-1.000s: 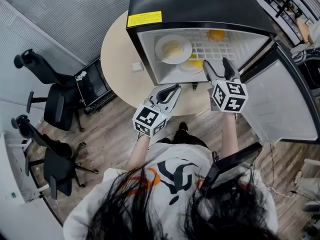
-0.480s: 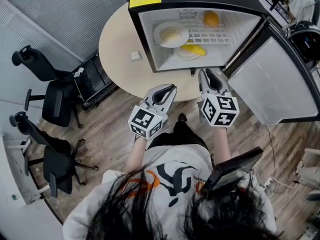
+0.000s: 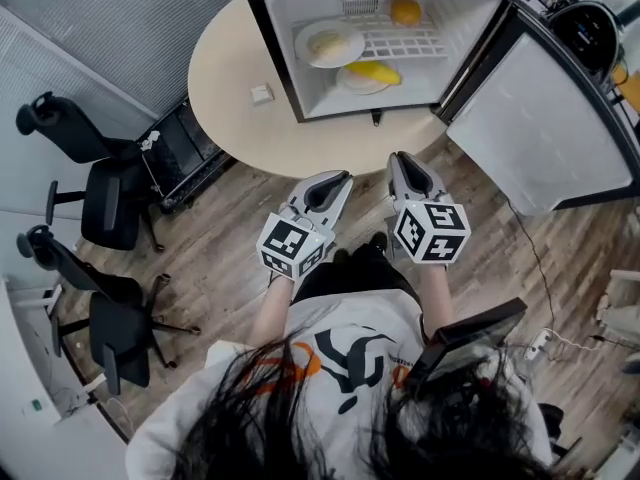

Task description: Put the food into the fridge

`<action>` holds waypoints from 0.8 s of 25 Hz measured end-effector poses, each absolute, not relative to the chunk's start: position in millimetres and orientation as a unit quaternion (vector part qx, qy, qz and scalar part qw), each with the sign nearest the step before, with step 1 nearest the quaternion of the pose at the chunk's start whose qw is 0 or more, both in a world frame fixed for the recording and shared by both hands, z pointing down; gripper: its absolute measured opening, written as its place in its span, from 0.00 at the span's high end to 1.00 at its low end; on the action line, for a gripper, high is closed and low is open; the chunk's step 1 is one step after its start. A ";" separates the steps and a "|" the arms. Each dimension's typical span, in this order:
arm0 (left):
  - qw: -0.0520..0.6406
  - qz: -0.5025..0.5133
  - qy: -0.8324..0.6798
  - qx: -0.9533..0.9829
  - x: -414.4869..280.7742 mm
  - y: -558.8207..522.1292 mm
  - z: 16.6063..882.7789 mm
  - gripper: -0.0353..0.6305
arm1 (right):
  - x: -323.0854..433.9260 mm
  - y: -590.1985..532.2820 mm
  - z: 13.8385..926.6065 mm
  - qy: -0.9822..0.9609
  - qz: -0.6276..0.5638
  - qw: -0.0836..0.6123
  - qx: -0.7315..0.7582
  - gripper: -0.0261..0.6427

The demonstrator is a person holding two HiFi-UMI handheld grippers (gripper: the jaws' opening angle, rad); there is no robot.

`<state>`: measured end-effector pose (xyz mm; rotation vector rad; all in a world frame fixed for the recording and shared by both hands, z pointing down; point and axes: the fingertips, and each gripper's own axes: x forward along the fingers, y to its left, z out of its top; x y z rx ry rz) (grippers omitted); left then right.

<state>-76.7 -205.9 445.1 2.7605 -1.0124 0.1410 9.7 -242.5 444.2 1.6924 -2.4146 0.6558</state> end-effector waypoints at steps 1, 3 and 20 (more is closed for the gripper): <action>0.099 0.045 -0.341 0.934 -74.7 -204.5 443.9 0.92 | 10.7 -239.1 444.2 -0.798 0.217 0.062 0.559 0.88; 0.098 0.042 -0.340 0.934 -70.4 -201.6 441.7 0.92 | 13.4 -232.4 443.4 -0.798 0.216 0.065 0.559 0.89; 0.085 0.039 -0.356 0.930 -8.2 -135.6 421.3 0.92 | 56.0 -153.5 449.7 -0.822 0.230 0.079 0.514 0.89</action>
